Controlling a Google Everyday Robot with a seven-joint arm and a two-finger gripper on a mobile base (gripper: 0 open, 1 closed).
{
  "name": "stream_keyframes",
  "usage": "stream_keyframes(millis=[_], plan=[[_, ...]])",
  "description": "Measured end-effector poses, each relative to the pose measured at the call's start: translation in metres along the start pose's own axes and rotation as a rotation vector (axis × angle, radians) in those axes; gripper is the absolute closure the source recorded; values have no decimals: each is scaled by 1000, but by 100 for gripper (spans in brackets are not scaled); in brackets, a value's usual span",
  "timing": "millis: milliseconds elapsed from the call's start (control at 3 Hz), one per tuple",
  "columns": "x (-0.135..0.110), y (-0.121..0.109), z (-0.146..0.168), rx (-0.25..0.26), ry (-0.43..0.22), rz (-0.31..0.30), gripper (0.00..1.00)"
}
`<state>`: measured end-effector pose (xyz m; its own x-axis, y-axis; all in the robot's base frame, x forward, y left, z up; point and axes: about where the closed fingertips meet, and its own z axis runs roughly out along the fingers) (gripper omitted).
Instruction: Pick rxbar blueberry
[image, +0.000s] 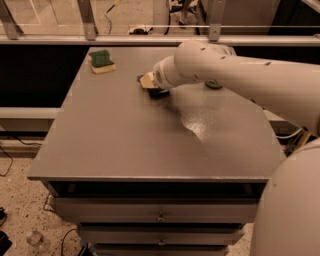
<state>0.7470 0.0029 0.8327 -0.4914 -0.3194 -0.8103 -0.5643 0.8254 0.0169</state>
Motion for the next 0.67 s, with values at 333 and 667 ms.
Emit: stream_keyframes(millis=[333, 667], plan=[[-2, 0, -1, 0, 0, 0, 100], [-12, -2, -3, -40, -10, -15, 100]])
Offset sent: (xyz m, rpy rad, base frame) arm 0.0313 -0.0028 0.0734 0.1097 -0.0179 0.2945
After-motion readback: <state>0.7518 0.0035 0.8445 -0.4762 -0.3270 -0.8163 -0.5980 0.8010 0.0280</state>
